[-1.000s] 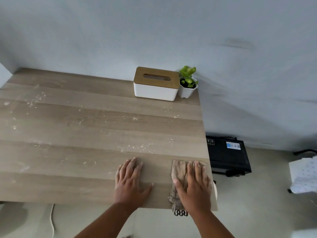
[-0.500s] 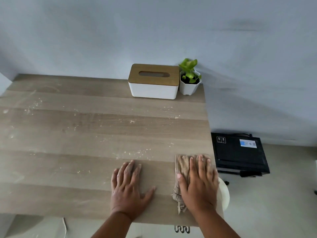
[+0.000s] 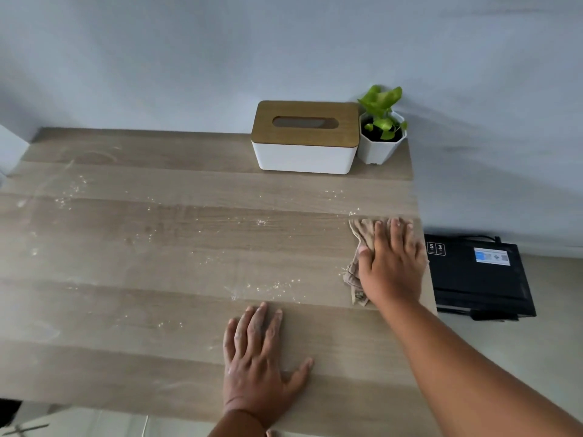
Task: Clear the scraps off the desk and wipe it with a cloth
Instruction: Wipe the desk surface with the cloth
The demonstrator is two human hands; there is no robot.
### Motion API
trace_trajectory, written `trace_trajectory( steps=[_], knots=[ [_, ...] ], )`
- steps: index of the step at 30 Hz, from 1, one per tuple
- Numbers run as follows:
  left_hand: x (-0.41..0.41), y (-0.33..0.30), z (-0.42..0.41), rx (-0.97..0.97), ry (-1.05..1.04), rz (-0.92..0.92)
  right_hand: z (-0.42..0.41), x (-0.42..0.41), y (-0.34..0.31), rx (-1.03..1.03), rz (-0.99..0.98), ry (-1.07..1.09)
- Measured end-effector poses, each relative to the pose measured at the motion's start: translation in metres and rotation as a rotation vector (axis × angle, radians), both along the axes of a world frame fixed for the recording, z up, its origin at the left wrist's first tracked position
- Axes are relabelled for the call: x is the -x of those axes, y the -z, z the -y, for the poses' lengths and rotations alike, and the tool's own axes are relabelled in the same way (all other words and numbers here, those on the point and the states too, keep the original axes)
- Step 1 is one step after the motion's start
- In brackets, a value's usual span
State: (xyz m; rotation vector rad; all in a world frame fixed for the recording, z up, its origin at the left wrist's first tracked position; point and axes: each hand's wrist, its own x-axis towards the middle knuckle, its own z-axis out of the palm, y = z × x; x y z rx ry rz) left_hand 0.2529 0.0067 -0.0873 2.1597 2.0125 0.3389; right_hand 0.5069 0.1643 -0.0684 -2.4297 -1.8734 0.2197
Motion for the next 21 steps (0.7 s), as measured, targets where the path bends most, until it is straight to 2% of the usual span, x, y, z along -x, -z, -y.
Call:
trace_trajectory(
  steps=[5,9,14,21],
  knots=[
    [0.0,-0.004,-0.003,0.051,0.005,-0.006,-0.057,0.003,0.0,-0.02,-0.005,0.0],
    [0.003,-0.005,-0.003,0.082,-0.003,0.0,-0.062,0.004,0.006,-0.02,-0.01,-0.044],
    [0.006,-0.005,-0.003,0.103,-0.006,-0.019,-0.028,0.014,0.007,-0.022,-0.023,-0.186],
    [0.006,-0.007,-0.002,0.094,0.006,-0.025,0.081,0.021,0.01,-0.045,-0.059,-0.377]
  ],
)
